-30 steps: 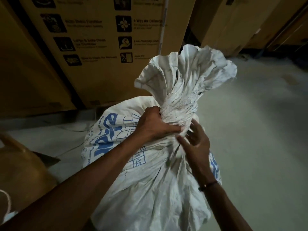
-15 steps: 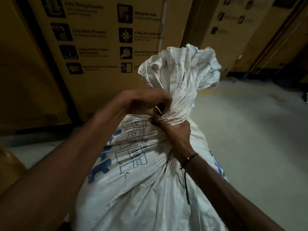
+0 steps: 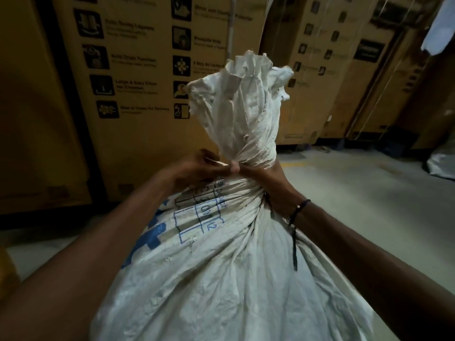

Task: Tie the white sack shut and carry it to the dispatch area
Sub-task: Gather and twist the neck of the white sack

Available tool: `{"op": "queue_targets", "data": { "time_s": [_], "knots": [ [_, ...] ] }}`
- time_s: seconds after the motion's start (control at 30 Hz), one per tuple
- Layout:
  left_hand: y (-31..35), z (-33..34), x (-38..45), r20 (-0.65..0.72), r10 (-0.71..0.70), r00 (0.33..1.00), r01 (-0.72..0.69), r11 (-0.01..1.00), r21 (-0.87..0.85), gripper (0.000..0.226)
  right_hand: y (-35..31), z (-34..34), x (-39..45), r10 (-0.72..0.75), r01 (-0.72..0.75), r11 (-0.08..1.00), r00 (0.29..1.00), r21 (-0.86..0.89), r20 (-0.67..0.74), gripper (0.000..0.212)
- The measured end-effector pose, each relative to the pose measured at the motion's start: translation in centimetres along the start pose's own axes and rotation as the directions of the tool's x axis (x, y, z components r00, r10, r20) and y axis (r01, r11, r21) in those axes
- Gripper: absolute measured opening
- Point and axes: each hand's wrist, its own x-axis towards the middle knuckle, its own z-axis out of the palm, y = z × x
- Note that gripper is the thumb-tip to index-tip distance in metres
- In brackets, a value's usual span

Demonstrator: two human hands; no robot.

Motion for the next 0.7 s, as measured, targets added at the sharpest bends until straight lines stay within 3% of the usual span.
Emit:
{"op": "queue_targets", "data": {
  "time_s": [0.1, 0.2, 0.27, 0.37, 0.47, 0.53, 0.63, 0.7],
  "knots": [
    [0.2, 2.8, 0.0, 0.15, 0.051, 0.987, -0.074, 0.985, 0.153, 0.099, -0.4, -0.4, 0.7, -0.074, 0.077, 0.994, 0.996, -0.078, 0.041, 0.045],
    [1.0, 4.6, -0.2, 0.15, 0.022, 0.988, -0.037, 0.994, 0.1, 0.112, -0.3, -0.4, 1.7, -0.076, 0.085, 0.991, 0.993, -0.101, 0.088, 0.055],
    [1.3, 5.6, 0.0, 0.101, 0.02, 0.995, -0.016, 0.999, -0.04, 0.104, -0.1, -0.6, 2.2, -0.025, 0.035, 0.997, 0.991, -0.073, 0.134, 0.06],
    [1.1, 7.4, 0.5, -0.009, -0.039, 0.999, 0.035, 0.958, -0.285, 0.054, 0.3, -0.9, 2.5, 0.057, -0.044, 0.997, 0.964, -0.058, 0.259, 0.048],
    [0.2, 8.1, 1.1, -0.132, -0.053, 0.99, 0.004, 0.937, -0.349, 0.065, 0.6, -1.0, 2.2, 0.112, -0.122, 0.992, 0.947, 0.015, 0.301, 0.067],
    [0.4, 8.2, 0.8, -0.142, -0.048, 0.989, -0.011, 0.921, -0.39, 0.076, 0.1, -1.3, 2.1, 0.165, -0.176, 0.984, 0.951, 0.018, 0.262, 0.069],
    [0.6, 8.5, 0.5, -0.143, -0.014, 0.99, -0.044, 0.917, -0.396, 0.056, -0.6, -2.1, 0.9, 0.207, -0.21, 0.977, 0.974, 0.03, 0.093, 0.085],
    [0.9, 8.7, 0.2, -0.171, -0.002, 0.985, -0.063, 0.924, -0.377, 0.054, -0.5, -2.8, -0.6, 0.149, -0.149, 0.989, 0.988, 0.011, -0.032, 0.052]
  ]
}}
